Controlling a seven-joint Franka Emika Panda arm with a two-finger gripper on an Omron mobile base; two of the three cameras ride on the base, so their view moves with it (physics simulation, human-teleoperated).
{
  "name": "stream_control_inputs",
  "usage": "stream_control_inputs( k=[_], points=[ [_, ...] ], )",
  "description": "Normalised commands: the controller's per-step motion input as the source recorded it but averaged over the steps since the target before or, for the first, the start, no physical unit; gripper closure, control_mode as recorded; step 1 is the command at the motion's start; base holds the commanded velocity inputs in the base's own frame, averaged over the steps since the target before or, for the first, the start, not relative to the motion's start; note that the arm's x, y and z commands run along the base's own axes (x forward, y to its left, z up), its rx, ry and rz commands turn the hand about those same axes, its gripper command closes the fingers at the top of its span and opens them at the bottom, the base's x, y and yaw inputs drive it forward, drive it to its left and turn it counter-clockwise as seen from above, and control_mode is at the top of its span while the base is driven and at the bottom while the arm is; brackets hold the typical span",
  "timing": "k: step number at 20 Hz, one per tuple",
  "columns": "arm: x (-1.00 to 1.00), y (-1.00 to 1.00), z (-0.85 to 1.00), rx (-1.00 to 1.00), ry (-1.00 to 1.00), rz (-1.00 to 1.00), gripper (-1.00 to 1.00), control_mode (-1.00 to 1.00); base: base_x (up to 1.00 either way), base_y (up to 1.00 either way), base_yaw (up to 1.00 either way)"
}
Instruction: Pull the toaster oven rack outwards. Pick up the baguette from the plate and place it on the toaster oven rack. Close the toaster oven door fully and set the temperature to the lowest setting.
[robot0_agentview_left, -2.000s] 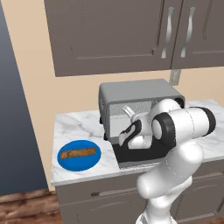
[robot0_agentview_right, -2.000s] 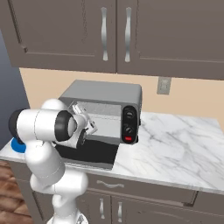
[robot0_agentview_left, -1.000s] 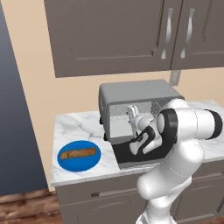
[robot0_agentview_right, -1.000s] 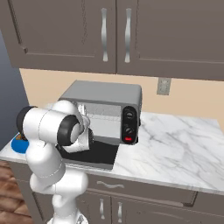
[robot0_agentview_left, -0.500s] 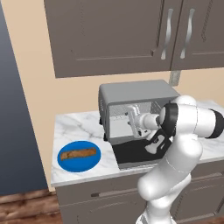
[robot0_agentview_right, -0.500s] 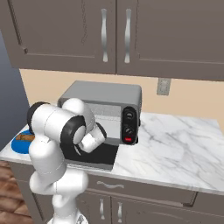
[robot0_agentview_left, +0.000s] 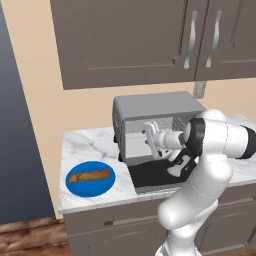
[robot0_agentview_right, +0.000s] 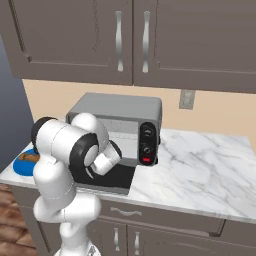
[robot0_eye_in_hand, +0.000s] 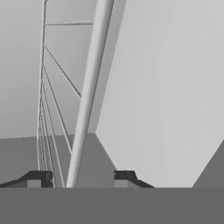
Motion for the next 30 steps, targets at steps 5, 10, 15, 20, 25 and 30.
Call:
stream_control_inputs(
  k=[5,10,15,20,25,30],
  points=[
    [-0.56,0.50,0.00,-0.05,1.00,0.00,1.00,-1.00,0.00,0.00,0.00],
    [-0.60,0.53,0.00,-0.09,1.00,0.00,1.00,-1.00,0.00,0.00,0.00],
    [-0.59,0.50,-0.01,-0.12,1.00,0.00,1.00,-1.00,0.00,0.00,0.00],
    [-0.60,0.47,-0.05,-0.17,1.00,0.00,1.00,-1.00,0.00,0.00,0.00],
    [-0.63,0.45,-0.07,-0.19,1.00,0.00,1.00,-1.00,0.00,0.00,0.00],
    [-0.81,0.44,-0.10,-0.21,1.00,0.00,1.00,-1.00,0.00,0.00,0.00]
  ],
)
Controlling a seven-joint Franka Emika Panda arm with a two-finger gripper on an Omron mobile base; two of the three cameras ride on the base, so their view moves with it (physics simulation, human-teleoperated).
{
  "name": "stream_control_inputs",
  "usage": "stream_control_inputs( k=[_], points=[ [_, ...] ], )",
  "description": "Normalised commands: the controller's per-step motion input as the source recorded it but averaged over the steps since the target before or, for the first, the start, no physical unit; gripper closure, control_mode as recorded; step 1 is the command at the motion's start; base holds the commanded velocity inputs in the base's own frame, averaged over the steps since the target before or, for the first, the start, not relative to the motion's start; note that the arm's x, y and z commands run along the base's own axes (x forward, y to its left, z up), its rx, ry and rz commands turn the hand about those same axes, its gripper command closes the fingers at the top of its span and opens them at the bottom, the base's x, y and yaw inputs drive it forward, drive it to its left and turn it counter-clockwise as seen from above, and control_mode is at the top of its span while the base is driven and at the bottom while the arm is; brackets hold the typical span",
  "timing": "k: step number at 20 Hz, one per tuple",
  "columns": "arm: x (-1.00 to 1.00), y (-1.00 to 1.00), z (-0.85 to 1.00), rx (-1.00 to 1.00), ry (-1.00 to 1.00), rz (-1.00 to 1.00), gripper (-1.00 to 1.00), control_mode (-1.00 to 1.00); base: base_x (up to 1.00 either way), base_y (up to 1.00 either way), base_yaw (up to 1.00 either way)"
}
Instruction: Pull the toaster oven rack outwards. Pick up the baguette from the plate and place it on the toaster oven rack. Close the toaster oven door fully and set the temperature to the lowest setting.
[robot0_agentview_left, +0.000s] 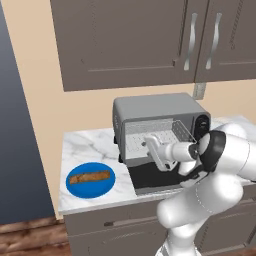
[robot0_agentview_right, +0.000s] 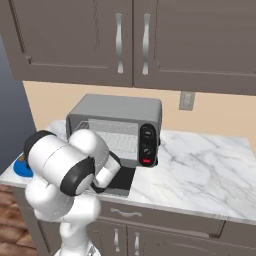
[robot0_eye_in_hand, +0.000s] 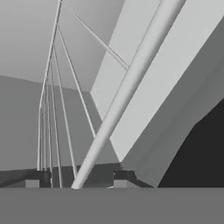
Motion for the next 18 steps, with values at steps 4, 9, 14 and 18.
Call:
stream_control_inputs(
  k=[4,9,14,18],
  points=[
    [-0.89,0.42,-0.12,-0.23,1.00,0.00,1.00,-1.00,0.00,0.00,0.00],
    [-0.90,0.40,-0.14,-0.24,1.00,0.00,1.00,-1.00,0.00,0.00,0.00],
    [-0.97,0.38,-0.15,-0.25,1.00,0.00,1.00,-1.00,0.00,0.00,0.00],
    [-1.00,0.35,-0.19,-0.27,1.00,0.00,1.00,-1.00,0.00,0.00,0.00]
  ],
)
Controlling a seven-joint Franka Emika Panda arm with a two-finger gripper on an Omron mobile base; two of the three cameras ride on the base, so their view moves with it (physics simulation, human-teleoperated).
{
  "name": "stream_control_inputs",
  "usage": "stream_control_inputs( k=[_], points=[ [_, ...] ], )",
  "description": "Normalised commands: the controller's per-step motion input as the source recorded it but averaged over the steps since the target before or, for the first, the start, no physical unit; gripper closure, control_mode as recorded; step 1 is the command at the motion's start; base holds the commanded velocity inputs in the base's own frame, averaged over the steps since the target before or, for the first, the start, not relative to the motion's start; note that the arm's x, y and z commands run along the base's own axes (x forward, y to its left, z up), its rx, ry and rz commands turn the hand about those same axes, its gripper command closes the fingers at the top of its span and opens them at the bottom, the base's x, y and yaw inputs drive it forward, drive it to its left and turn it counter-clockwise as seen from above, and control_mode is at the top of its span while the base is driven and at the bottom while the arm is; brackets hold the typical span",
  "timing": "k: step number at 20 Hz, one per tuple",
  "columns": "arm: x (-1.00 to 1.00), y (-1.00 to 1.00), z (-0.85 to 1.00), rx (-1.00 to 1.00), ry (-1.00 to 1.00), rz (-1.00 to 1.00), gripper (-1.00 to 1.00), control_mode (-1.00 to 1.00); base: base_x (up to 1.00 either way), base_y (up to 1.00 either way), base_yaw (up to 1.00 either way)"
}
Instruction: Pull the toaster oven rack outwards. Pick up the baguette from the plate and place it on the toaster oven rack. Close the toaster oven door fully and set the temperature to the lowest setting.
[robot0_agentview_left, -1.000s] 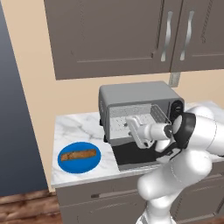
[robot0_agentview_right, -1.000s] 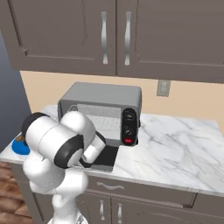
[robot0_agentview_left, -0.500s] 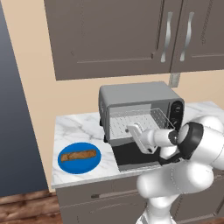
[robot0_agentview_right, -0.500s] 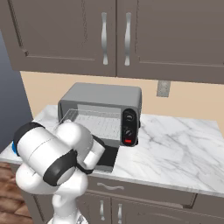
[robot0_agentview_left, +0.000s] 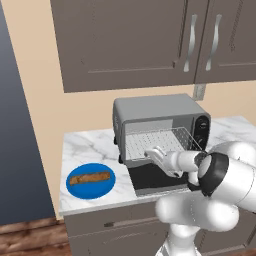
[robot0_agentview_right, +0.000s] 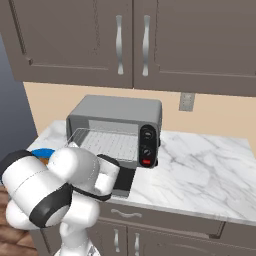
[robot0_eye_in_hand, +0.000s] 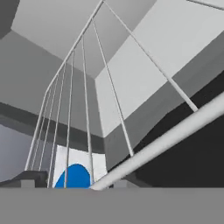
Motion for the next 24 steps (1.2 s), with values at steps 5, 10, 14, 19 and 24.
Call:
stream_control_inputs(
  k=[5,10,14,19,24],
  points=[
    [-1.00,0.34,-0.21,-0.28,1.00,0.00,1.00,-1.00,0.00,0.00,0.00],
    [-1.00,0.30,-0.18,-0.26,1.00,0.00,1.00,-1.00,0.00,0.00,0.00],
    [-1.00,0.19,-0.04,-0.22,1.00,0.00,1.00,-1.00,0.00,0.00,0.00],
    [-1.00,0.08,0.00,-0.16,0.99,0.00,1.00,-1.00,0.00,0.00,0.00],
    [-1.00,0.00,0.15,-0.11,0.90,0.00,1.00,-1.00,0.00,0.00,0.00]
  ],
)
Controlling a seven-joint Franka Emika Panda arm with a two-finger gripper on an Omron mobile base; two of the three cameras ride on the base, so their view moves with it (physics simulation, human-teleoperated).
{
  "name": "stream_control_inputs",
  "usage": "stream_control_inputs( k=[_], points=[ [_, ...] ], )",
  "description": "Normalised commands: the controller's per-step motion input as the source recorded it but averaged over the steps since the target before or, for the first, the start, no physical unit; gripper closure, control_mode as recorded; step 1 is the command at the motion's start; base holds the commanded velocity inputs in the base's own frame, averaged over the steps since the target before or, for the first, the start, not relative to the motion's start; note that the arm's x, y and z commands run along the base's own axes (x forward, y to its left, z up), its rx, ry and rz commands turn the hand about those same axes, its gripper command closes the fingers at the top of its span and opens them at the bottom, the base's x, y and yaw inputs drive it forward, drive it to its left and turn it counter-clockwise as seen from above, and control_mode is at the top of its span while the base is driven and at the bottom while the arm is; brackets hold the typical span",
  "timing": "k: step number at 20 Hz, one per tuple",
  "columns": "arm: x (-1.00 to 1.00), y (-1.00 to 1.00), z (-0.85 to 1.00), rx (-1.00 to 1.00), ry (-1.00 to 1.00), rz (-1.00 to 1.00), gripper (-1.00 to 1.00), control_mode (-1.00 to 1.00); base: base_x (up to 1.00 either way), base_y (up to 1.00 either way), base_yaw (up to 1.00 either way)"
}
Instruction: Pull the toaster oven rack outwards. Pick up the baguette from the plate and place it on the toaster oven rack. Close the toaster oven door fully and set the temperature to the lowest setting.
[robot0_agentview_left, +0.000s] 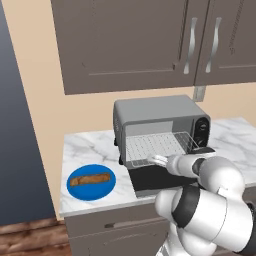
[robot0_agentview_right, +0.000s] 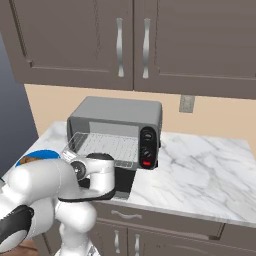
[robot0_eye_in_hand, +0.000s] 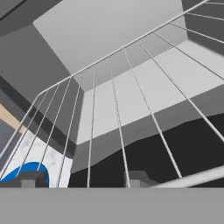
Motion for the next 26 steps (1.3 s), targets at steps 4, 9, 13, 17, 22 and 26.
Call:
stream_control_inputs(
  k=[4,9,13,17,22,26],
  points=[
    [-1.00,0.06,0.42,-0.13,0.85,0.00,-1.00,-1.00,0.00,0.00,0.00],
    [-1.00,0.10,0.86,-0.11,0.71,0.00,-1.00,-1.00,0.00,0.00,0.00],
    [-1.00,0.08,1.00,-0.10,0.57,0.00,-1.00,-1.00,0.00,0.00,0.00],
    [-1.00,0.08,1.00,-0.12,0.38,-0.02,-1.00,-1.00,0.00,0.00,0.00],
    [-1.00,0.06,0.94,-0.11,0.28,-0.02,-1.00,-1.00,0.00,0.00,0.00],
    [-1.00,0.14,0.25,-0.12,-0.41,-0.11,-1.00,-1.00,0.00,0.00,0.00]
  ],
)
